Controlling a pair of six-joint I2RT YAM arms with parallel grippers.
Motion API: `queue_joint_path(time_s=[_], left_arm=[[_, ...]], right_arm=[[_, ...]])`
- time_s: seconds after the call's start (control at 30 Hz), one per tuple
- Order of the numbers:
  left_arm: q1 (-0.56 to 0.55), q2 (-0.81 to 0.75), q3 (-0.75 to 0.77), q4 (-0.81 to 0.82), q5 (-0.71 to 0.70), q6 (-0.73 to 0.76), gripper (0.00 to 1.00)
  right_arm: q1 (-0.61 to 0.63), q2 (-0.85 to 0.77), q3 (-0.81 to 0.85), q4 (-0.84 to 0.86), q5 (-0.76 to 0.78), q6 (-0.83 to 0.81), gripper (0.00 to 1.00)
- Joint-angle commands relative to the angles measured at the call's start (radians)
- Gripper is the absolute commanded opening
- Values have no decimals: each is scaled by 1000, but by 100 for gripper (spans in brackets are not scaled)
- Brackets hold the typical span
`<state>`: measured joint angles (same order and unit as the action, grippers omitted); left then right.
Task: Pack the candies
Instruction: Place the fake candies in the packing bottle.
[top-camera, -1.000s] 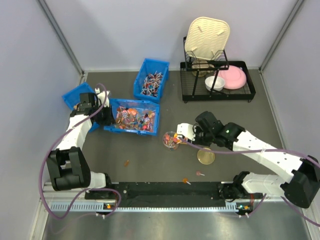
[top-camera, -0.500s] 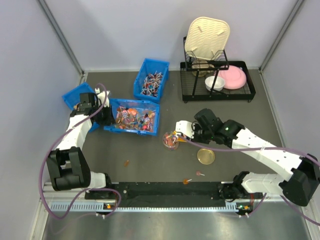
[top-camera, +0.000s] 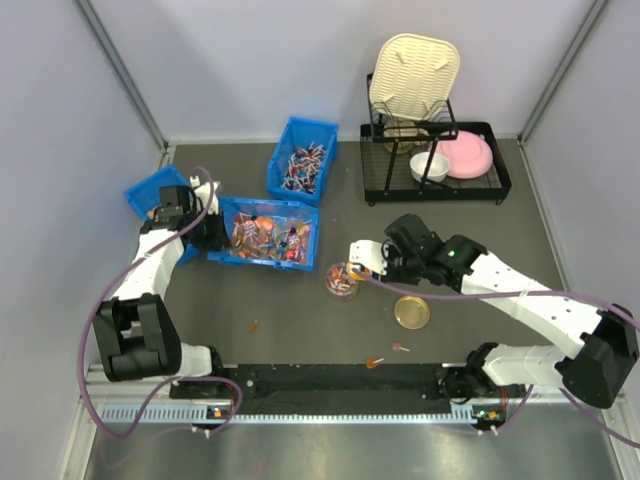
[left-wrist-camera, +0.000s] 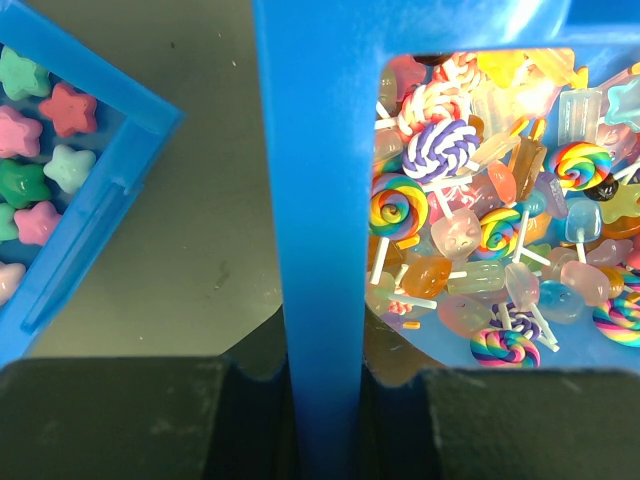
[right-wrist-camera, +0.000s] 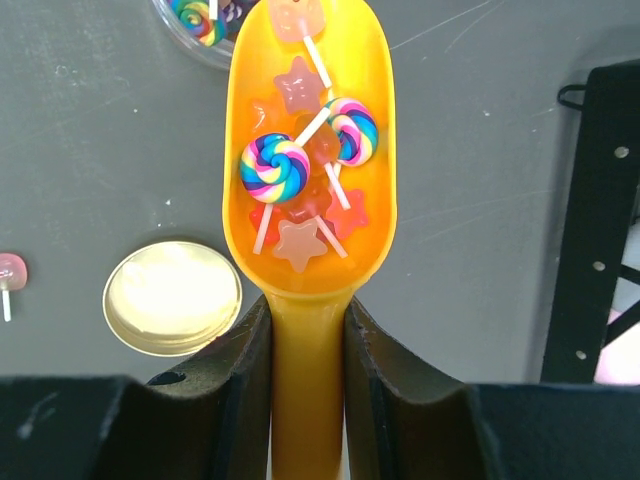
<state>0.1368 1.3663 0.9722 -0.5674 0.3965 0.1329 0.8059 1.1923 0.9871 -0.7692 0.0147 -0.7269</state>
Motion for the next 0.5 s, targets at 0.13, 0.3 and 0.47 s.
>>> queue_joint_path(time_s=[0.13,0.3,0.47], left_arm=[[6,-45,46,97,114,-45,0],[7,-45,45,97,114,-46,0],[6,-47,46,97,114,-46,0]], right_arm=[[48,7,74,-36,70,-23,0],[61,29,76,-51,96,-29,0],[68,35,87,-62,110,-37,0]])
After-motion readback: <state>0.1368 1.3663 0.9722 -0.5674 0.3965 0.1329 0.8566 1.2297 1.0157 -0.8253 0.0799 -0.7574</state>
